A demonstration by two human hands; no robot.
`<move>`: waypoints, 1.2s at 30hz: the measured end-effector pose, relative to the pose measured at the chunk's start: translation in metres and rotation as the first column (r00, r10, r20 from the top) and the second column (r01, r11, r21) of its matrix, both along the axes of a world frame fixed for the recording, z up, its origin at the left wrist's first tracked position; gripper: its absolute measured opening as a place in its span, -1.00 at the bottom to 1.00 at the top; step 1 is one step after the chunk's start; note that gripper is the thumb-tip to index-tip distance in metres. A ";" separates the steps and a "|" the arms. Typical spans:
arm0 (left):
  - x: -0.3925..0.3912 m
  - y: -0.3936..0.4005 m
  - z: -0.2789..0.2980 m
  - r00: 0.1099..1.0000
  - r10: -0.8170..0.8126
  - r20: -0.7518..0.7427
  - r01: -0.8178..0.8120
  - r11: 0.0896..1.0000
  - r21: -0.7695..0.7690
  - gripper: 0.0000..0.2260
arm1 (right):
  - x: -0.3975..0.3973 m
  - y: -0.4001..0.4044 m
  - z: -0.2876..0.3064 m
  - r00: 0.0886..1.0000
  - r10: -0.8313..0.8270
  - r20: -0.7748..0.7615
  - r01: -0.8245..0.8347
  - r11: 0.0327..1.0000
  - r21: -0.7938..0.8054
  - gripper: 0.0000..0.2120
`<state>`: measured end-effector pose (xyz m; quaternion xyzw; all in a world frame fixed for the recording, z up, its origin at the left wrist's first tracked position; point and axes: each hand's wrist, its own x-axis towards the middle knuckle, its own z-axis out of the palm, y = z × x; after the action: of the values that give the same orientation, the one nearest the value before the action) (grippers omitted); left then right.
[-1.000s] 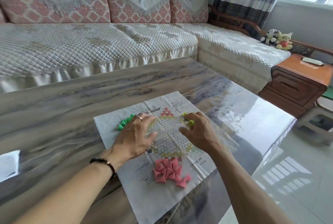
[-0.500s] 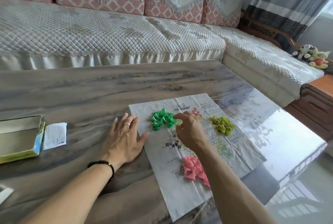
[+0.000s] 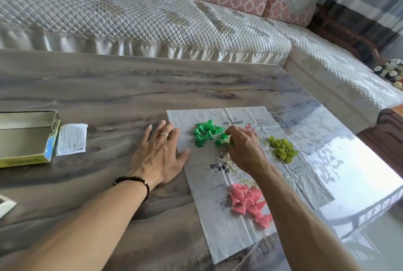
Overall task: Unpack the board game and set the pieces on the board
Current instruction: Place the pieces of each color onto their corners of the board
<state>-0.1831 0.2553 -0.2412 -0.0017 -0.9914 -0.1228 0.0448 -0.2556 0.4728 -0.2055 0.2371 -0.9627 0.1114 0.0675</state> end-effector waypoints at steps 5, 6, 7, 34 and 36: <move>0.000 0.000 -0.001 1.000 0.005 0.005 -0.005 1.000 0.001 -0.37 | -0.003 0.013 0.003 0.993 -0.088 0.081 0.099 0.985 -0.141 -0.75; 0.000 0.000 0.000 1.000 0.005 0.010 -0.005 1.000 0.004 -0.35 | -0.007 0.016 0.006 0.986 -0.133 0.096 0.152 0.964 -0.217 -0.76; 0.000 0.000 0.001 1.000 0.006 0.015 -0.006 1.000 0.008 -0.33 | -0.010 0.020 0.008 0.977 -0.181 0.116 0.208 0.934 -0.292 -0.78; 0.001 -0.001 0.003 0.999 0.005 0.034 -0.005 1.000 0.017 -0.31 | -0.036 0.021 -0.004 0.926 -0.352 0.135 0.377 0.859 -0.346 -0.77; 0.001 -0.001 0.003 0.999 0.004 0.032 -0.005 1.000 0.021 -0.30 | -0.035 0.020 -0.004 0.924 -0.359 0.131 0.382 0.860 -0.339 -0.76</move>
<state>-0.1818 0.2542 -0.2377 0.0029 -0.9907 -0.1331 0.0291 -0.2902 0.4929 -0.2093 0.0276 -0.9552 0.2773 0.0995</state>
